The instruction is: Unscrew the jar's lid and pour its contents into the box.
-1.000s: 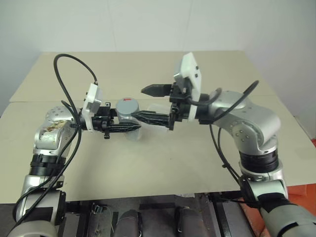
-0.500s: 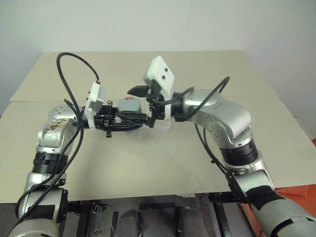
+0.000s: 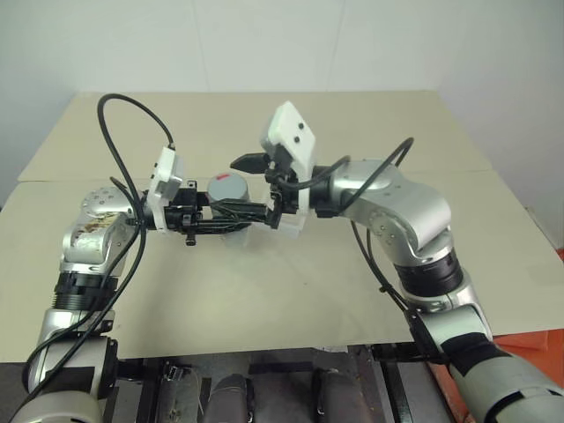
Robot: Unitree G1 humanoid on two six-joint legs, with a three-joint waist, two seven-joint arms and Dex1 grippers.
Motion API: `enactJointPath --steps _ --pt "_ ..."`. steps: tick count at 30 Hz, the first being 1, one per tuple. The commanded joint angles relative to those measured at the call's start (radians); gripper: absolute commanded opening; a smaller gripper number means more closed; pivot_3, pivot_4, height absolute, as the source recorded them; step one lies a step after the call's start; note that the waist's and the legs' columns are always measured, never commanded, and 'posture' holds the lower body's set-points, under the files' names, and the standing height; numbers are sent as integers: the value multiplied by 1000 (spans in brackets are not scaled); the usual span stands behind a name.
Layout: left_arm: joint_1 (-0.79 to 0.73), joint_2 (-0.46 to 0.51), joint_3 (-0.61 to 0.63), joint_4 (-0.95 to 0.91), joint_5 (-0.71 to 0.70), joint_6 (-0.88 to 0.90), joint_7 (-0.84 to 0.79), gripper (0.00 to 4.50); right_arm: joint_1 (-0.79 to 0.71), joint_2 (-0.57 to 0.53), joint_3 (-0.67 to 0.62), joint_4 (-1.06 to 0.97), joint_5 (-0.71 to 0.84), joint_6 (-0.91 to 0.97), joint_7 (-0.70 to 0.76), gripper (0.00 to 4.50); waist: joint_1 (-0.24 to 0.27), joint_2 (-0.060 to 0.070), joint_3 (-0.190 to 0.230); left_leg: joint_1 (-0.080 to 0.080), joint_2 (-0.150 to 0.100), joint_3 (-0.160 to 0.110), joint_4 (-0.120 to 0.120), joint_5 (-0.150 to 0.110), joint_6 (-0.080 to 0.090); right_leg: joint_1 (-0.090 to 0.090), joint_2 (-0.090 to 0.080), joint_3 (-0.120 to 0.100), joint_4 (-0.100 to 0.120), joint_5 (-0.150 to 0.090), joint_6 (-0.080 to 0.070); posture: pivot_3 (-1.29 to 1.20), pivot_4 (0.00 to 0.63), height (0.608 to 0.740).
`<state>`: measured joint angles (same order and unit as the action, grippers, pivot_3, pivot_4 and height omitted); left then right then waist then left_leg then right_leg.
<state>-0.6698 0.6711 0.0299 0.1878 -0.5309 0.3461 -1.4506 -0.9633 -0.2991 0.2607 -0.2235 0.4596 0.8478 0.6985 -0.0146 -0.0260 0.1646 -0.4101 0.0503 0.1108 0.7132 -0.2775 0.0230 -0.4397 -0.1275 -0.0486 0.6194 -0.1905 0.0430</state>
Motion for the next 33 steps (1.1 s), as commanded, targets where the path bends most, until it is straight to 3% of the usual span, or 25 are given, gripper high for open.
enactJointPath --steps 1,17,26,33 --pt "2 19 28 -41 -20 -13 -16 1923 11 -36 -80 -34 0 -28 -9 4435 0 0 0 0 0 0 0 0 0 0 0 0 0 0 0 0 150 740" --pt "-5 23 26 -44 -25 -6 -30 1923 75 -93 -133 -87 37 -21 8 4435 0 0 0 0 0 0 0 0 0 0 0 0 0 0 0 0 150 740" --pt "-16 14 21 -25 -12 -12 -26 1923 103 -159 -124 -121 74 -33 112 4435 1 0 0 0 0 0 0 0 0 0 0 0 0 0 0 0 150 740" --pt "-35 -4 12 0 -1 -19 -21 1923 61 -97 -142 -115 140 -4 96 4435 -1 0 0 0 0 0 0 0 0 0 0 0 0 0 0 0 150 740"
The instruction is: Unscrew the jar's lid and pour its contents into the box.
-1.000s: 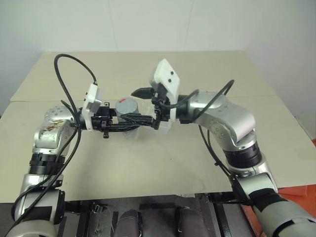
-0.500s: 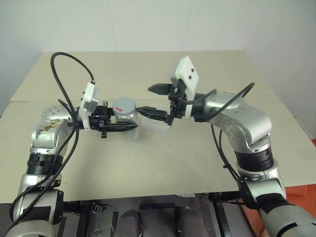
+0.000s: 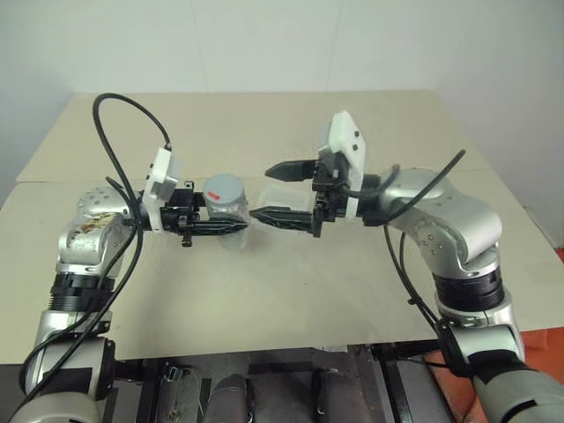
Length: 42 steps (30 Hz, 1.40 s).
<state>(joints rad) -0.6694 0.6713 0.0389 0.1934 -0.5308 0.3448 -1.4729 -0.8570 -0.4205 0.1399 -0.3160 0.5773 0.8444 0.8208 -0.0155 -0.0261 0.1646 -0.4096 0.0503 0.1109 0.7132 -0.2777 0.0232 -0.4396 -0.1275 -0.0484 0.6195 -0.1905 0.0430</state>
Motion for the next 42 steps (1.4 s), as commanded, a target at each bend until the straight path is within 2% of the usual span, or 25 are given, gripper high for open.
enactJointPath --steps 1,12,29,32,35,36,42 --pt "-38 -7 1 -3 1 -18 2 1923 -52 35 -16 -18 20 3 -36 4435 1 0 0 0 0 0 0 0 0 0 0 0 0 0 0 0 150 740" --pt "-42 -8 -3 4 9 -30 -10 1923 -109 113 55 10 -14 12 -99 4435 2 0 0 0 0 0 0 0 0 0 0 0 0 0 0 0 150 740" --pt "-19 1 5 -24 3 -31 -8 1923 -125 137 93 46 -49 7 -99 4435 1 0 0 0 0 0 0 0 0 0 0 0 0 0 0 0 150 740" --pt "-18 2 4 -24 5 -33 -9 1923 -125 134 98 44 -48 16 -96 3943 1 0 0 0 0 0 0 0 0 0 0 0 0 0 0 0 150 740" --pt "-19 3 4 -23 6 -35 -10 1923 -123 131 103 42 -48 22 -97 2886 1 0 0 0 0 0 0 0 0 0 0 0 0 0 0 0 150 740" --pt "-19 3 4 -23 7 -36 -10 1923 -122 131 104 41 -48 24 -97 2705 1 0 0 0 0 0 0 0 0 0 0 0 0 0 0 0 150 740" --pt "-22 4 7 -15 10 -41 -11 1923 -129 132 102 52 -52 24 -96 2707 1 0 0 0 0 0 0 0 0 0 0 0 0 0 0 0 150 740"
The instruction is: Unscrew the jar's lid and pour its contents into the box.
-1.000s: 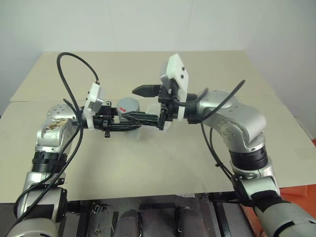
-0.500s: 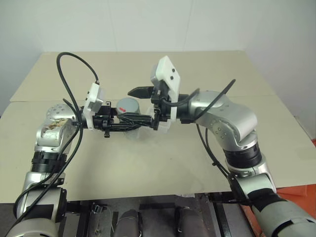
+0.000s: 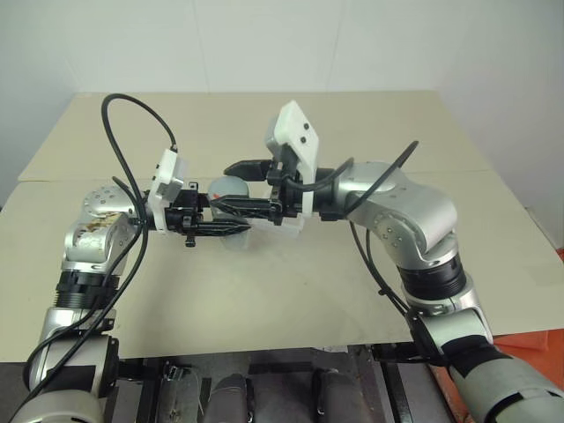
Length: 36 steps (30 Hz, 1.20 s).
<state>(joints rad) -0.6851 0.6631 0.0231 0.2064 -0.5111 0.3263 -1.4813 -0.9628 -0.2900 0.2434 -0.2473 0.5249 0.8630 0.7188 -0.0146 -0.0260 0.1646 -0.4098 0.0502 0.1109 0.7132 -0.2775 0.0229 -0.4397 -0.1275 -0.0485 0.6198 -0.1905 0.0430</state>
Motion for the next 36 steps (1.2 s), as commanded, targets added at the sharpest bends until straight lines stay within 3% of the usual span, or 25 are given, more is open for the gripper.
enactJointPath --steps 1,19,26,31,35,36 --pt "-5 13 23 -30 -10 -22 -2 1923 -24 1 -5 -16 2 6 6 2707 0 0 0 0 0 0 0 0 0 0 0 0 0 0 0 0 150 740" --pt "129 9 17 -150 -36 -5 17 1923 -97 -42 -173 24 54 -3 -3 2707 3 0 0 0 0 0 0 0 0 0 0 0 0 0 0 0 150 740" --pt "86 6 96 -110 -44 -17 125 1923 104 -137 -210 33 -91 10 -191 2707 2 0 0 0 0 0 0 0 0 0 0 0 -1 0 0 0 150 740" --pt "54 5 117 -89 -33 -24 174 1923 287 -132 -254 74 -160 -36 -293 2707 2 0 0 0 0 0 0 0 0 0 0 0 -1 0 0 0 150 740" --pt "33 -11 108 -74 -23 -35 197 1923 335 -109 -234 186 -231 -122 -336 2707 -5 0 0 1 0 0 0 0 0 0 0 0 -1 0 0 0 150 740" --pt "29 -18 105 -75 -22 -38 204 1923 336 -103 -231 213 -246 -131 -346 3057 -5 0 0 1 0 0 0 0 0 0 0 0 -1 0 0 0 150 740"
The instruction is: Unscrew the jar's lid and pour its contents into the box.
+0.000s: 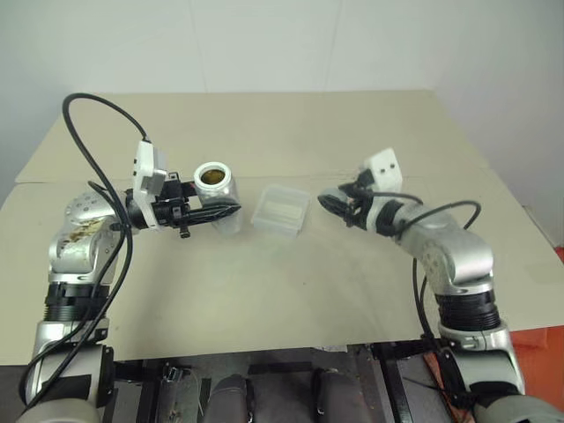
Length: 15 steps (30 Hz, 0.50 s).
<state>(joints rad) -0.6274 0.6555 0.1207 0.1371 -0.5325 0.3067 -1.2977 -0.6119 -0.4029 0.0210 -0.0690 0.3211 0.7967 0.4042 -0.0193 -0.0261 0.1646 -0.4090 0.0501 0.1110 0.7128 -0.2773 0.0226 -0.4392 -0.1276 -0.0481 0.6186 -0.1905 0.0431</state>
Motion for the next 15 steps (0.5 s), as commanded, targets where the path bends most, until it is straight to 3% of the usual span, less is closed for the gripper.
enactJointPath --steps 1,5,12,15 --pt "-29 -18 6 -8 3 -26 30 1923 -12 10 -3 49 -51 -78 -27 3422 0 0 0 0 0 0 0 0 0 0 0 0 0 0 0 0 150 740" --pt "-27 -42 -2 -24 27 -53 76 1923 18 -7 14 48 -66 -118 32 4484 2 0 0 -1 0 0 0 0 0 0 0 0 0 0 0 0 150 740" --pt "-62 -85 -3 7 85 -108 193 1923 49 -165 20 -52 -8 -129 283 4484 10 0 0 -1 0 0 0 0 1 1 0 0 -5 0 0 0 150 740" --pt "-120 -94 -49 99 246 -237 319 1923 -12 -238 -13 -96 90 -59 407 4484 9 0 0 -1 0 0 0 -1 1 1 0 0 -6 0 0 0 150 740"
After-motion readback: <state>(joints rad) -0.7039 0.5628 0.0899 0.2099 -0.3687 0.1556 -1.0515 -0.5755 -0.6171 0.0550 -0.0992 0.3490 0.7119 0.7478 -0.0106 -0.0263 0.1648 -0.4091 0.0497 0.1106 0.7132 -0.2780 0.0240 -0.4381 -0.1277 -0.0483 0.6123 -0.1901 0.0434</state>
